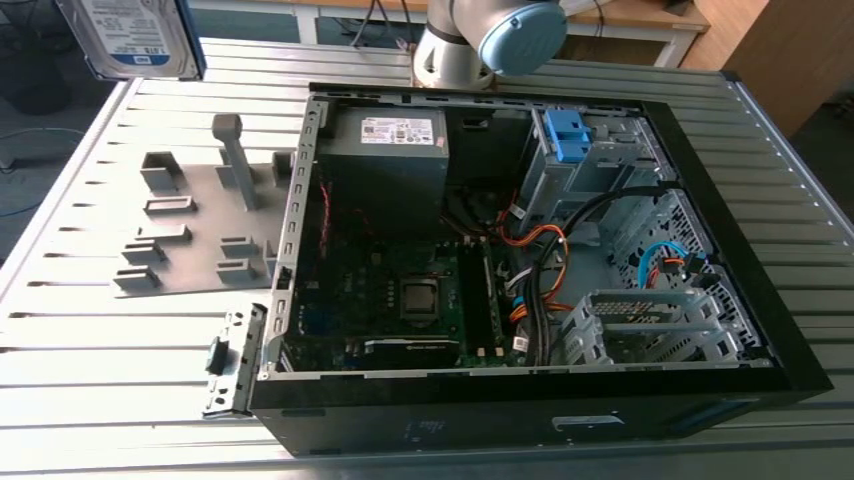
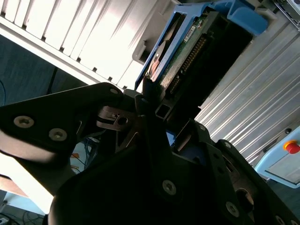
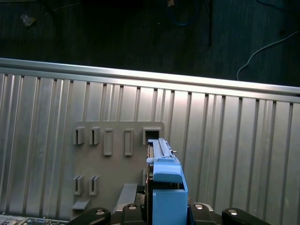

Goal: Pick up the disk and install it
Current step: 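Pick up the disk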

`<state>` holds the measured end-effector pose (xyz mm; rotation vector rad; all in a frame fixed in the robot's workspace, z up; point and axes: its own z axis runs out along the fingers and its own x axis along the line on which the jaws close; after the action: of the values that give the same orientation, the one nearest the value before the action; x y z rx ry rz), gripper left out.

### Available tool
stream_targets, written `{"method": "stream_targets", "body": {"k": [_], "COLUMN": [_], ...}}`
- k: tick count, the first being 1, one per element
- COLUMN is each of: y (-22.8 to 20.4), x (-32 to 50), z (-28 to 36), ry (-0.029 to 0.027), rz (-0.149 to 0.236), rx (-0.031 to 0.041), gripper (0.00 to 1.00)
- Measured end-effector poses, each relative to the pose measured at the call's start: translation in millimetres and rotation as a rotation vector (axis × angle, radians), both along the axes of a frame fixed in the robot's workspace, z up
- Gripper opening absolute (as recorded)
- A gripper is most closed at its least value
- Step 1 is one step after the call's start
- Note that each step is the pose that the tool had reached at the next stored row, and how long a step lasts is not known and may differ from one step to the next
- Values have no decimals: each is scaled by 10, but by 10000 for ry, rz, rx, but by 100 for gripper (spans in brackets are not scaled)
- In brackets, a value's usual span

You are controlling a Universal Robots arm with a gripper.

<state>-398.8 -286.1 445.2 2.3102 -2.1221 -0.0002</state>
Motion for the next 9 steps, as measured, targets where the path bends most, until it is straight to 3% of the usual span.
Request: {"method": "stream_targets", "body": {"k": [7, 9], "y": [0, 0], "x": [0, 0], "z": [68, 115], "ry": [0, -1], "rz": [0, 0], "rx": [13, 28], "gripper": [37, 37]}}
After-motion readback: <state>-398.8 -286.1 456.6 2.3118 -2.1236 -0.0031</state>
